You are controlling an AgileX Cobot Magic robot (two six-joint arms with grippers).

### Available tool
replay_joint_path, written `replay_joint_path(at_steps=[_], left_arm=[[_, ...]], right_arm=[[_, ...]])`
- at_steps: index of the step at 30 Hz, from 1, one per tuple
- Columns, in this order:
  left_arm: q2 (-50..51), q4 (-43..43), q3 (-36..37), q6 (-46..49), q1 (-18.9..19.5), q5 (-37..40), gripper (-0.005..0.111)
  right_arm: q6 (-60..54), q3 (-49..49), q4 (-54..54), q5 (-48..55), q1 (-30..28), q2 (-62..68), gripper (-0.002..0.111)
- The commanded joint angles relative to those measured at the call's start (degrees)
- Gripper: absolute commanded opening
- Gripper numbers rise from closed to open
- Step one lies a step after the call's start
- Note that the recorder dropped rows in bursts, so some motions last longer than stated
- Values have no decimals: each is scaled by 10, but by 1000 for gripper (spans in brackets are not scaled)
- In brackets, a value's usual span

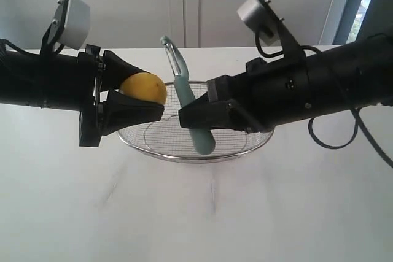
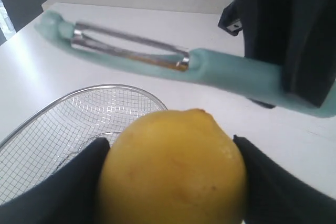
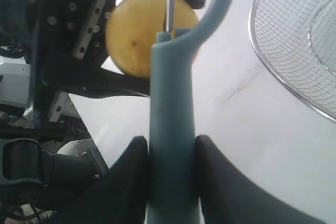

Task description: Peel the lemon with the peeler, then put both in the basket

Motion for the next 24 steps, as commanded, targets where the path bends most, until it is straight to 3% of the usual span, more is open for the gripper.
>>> replay_joint_path(at_steps=[1,9,18,24], left_arm=[[-4,-12,2,34,-1,11,0],[-4,-12,2,34,-1,11,0],[-4,-12,2,34,-1,11,0],[-4,-8,2,34,-1,7,0]], right_arm=[[-8,-2,-6,19,-7,-51,0],[48,-2,-102,5,-7,-174,0],[274,-2,-486,-91,-7,-295,0],[283,-2,-631,-119,-7,-298,0]])
